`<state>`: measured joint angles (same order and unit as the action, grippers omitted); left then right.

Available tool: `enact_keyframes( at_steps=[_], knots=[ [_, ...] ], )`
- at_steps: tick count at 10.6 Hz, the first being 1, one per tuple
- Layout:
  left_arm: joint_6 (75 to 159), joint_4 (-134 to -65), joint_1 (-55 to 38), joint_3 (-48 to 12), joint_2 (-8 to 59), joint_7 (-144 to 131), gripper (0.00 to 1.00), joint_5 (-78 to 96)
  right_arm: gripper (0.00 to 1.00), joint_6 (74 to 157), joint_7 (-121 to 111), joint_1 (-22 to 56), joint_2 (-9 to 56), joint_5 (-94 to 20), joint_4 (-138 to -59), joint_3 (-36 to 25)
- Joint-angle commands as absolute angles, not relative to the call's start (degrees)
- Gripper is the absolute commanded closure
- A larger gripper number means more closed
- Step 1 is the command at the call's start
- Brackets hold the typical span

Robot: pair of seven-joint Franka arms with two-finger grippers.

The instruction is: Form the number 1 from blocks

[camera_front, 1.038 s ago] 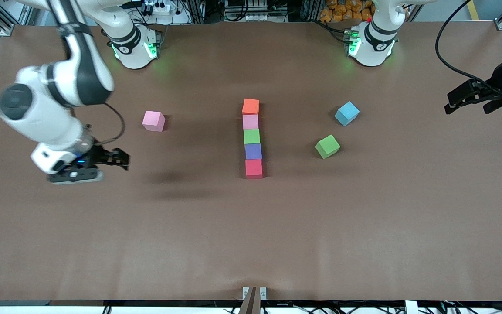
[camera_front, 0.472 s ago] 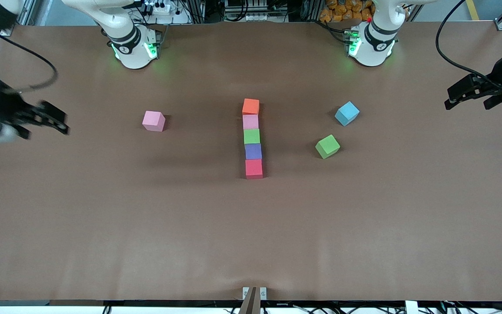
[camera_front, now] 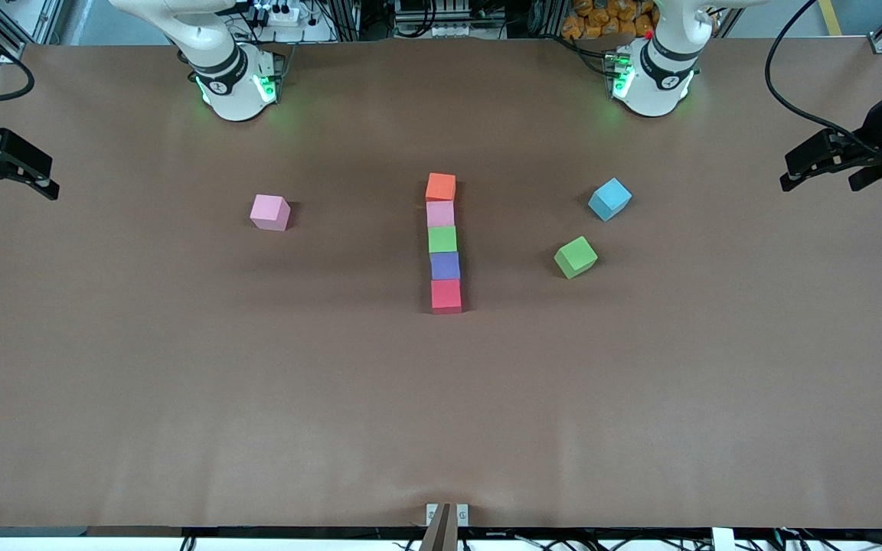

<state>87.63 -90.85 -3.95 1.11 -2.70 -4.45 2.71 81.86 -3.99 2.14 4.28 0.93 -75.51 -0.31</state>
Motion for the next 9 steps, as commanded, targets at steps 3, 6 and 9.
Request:
enact_keyframes(
  at_steps=[3, 6, 9],
  knots=[
    [86.8, -90.5, -5.1, 1.0, -3.4, -3.9, 0.00, -2.3, 0.00, 80.6, -4.0, 2.3, 4.6, 1.9, -74.4, 0.1],
    [85.8, -87.6, -5.1, 1.1, -3.4, -3.7, 0.00, -4.2, 0.00, 80.2, -3.9, 2.3, 4.6, 1.9, -74.4, 0.0],
    [85.8, -87.6, -5.1, 1.0, -3.4, -4.2, 0.00, -4.0, 0.00, 80.2, -3.9, 2.4, 4.6, 1.9, -74.4, 0.0]
  ],
)
